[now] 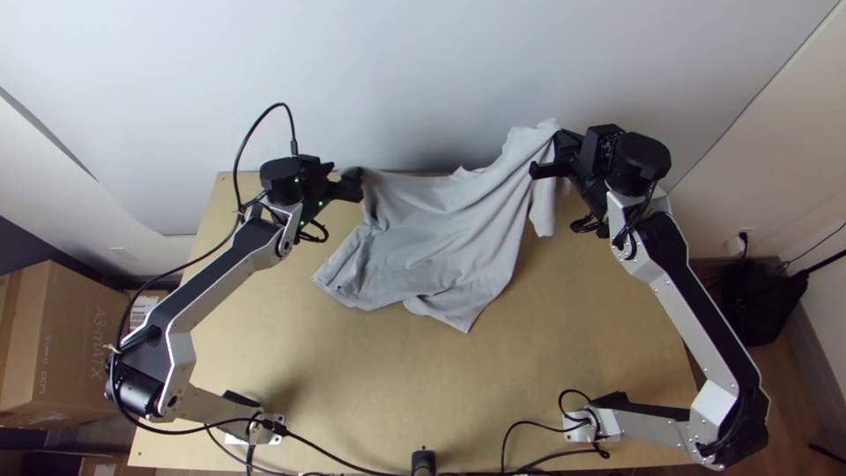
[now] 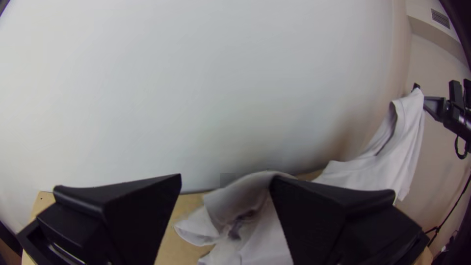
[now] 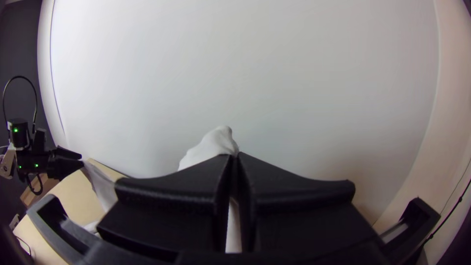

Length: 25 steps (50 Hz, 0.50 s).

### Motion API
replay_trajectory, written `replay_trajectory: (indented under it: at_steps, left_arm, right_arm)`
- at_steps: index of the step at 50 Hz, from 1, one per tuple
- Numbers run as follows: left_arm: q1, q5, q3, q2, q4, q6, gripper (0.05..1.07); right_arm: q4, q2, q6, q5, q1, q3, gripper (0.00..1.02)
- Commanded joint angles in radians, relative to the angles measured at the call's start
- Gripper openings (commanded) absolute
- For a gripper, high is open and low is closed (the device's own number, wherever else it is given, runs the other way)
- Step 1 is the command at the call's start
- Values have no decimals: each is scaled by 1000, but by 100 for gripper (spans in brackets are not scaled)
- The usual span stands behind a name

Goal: Fold the t-shirt

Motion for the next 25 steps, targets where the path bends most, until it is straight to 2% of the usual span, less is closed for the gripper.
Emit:
replay_trajectory:
  at_steps: [1,11,18,25]
  left_arm:
    - [-21,-4,37,-51,-45,17,103]
    - [-38,5,52,-111,-140,55,103]
    - [-76,149,92,-142,-324,62,103]
    - [-219,198,-15,-205,-407,246,101]
  right_arm:
    - [35,11,39,-1,-13,-20,2]
    - [52,46,89,-1,-20,-28,2]
    - [53,66,113,-1,-21,-28,2]
    - [55,73,118,-1,-21,-28,2]
